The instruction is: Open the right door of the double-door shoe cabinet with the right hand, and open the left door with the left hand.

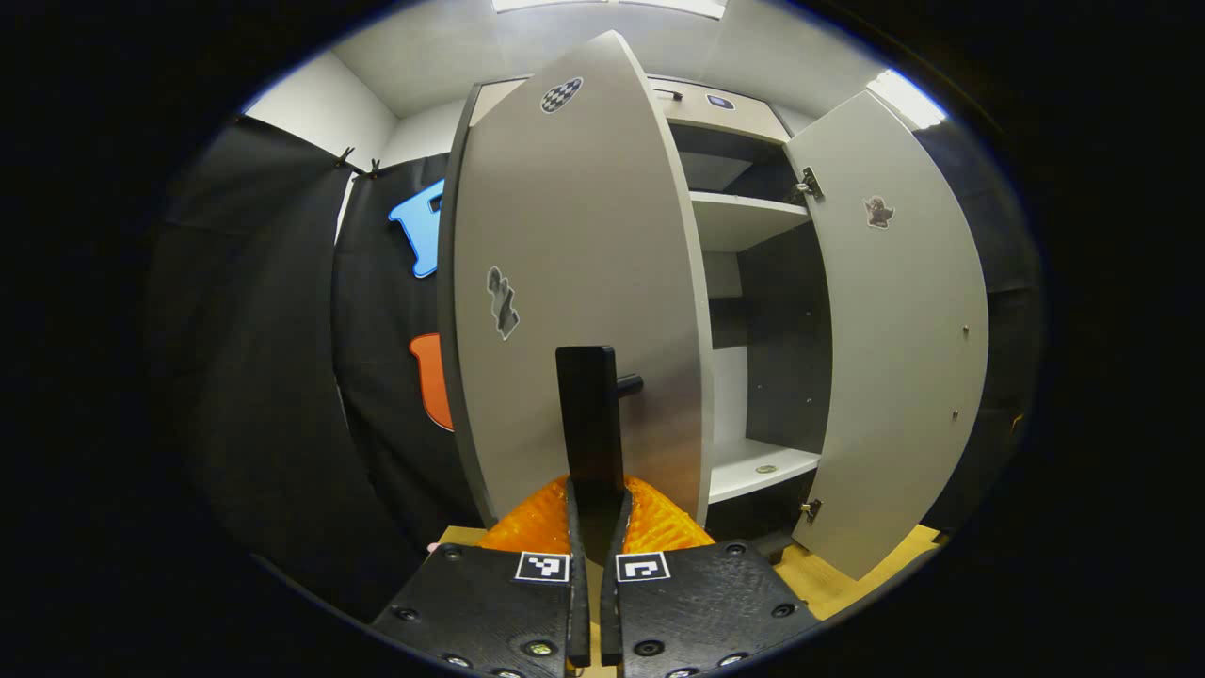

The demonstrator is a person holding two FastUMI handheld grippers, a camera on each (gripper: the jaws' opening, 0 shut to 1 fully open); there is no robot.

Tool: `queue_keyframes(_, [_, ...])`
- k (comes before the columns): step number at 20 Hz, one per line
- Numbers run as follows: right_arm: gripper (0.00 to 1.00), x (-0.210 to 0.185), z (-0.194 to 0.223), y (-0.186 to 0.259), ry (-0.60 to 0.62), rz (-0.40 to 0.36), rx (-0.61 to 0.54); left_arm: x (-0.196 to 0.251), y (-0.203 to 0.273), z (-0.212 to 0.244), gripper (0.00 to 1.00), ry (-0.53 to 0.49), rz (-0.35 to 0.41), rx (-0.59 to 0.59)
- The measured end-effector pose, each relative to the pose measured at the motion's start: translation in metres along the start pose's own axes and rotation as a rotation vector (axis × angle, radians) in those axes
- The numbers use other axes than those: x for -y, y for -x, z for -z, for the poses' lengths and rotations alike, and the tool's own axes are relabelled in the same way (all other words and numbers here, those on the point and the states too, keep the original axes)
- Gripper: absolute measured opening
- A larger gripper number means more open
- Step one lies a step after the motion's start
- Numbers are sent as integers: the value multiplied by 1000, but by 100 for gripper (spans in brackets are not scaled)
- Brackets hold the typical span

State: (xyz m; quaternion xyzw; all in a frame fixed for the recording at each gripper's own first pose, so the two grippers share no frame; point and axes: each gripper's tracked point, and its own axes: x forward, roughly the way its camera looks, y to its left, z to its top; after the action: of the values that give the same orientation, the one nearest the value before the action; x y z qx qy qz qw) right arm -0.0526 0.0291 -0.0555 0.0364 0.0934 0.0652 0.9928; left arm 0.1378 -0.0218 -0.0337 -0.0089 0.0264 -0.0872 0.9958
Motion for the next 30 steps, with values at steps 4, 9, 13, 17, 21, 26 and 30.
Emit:
queue_keyframes(4, [100,-9,6,-3,3,-27,-16,-18,13,4,4,-29,-35,1])
queue_keyframes(9, [100,-17,6,-6,1,-46,-19,-32,22,7,0,-20,-64,1])
queue_keyframes(13, [100,-20,9,-10,-8,-54,-27,-47,29,9,8,-21,-87,0])
queue_keyframes(17, [100,-21,9,-13,-21,-58,-25,-61,34,11,0,-29,-102,-1])
queue_keyframes(21, [100,-28,15,-18,-32,-73,-39,-79,39,14,0,-16,-119,-12])
queue_keyframes(26, [100,-32,16,-23,-39,-78,-45,-118,45,17,0,-17,-168,-14])
queue_keyframes(30, [100,-35,21,-25,-32,-82,-56,-136,46,18,0,-1,-110,6])
